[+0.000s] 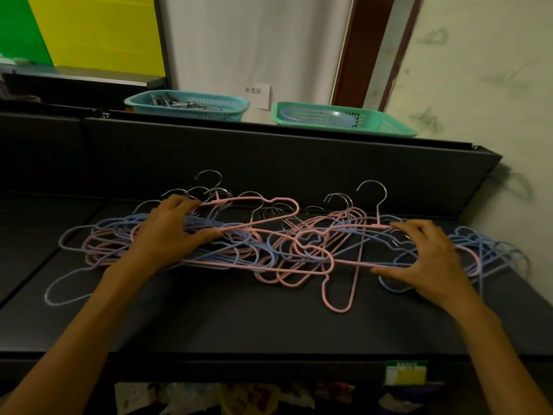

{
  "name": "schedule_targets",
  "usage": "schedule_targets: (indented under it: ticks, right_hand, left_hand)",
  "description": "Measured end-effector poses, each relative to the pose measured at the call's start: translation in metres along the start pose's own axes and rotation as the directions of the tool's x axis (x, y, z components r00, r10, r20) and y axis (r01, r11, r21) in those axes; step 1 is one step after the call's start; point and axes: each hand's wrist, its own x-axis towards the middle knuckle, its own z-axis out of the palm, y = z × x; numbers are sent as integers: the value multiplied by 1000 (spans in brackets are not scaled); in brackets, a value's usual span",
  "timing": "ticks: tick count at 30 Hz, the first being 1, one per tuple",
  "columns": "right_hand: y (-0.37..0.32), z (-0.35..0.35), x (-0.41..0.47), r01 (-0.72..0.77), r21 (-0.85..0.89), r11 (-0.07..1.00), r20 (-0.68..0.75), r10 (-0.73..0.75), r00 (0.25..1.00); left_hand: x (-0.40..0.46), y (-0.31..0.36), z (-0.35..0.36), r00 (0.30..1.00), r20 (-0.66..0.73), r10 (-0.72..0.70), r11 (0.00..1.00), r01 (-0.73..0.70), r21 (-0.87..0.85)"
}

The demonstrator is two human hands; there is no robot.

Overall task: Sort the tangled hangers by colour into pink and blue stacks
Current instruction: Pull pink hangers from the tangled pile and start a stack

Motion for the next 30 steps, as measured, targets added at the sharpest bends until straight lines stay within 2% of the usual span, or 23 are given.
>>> schedule_targets:
  ticks: [7,12,17,22,25,30]
  right_hand:
    - [10,-2,4,22,-10,1000,20,-22,1000]
    - [16,3,0,32,67,997,79,-37,996]
    - [10,10,-2,69,152,986,141,-91,986]
    - [-4,3,7,118,138,983,61,-128,990]
    - [2,-8,9,123,68,990,-11,-123,992]
    - [33,-19,5,-16,-38,999,-27,15,1000]
  left_hand:
    - [-5,10,-3,997,-22,69,994,-71,-86]
    - [-14,30,5,992,-19,128,991,-129,-41]
    - [-19,33,9,988,-77,133,991,-132,25]
    - [-20,27,4,989,-74,128,992,-128,7]
    - [-19,26,4,989,-70,128,992,-128,1]
    - [-14,31,6,988,-69,140,990,-139,22]
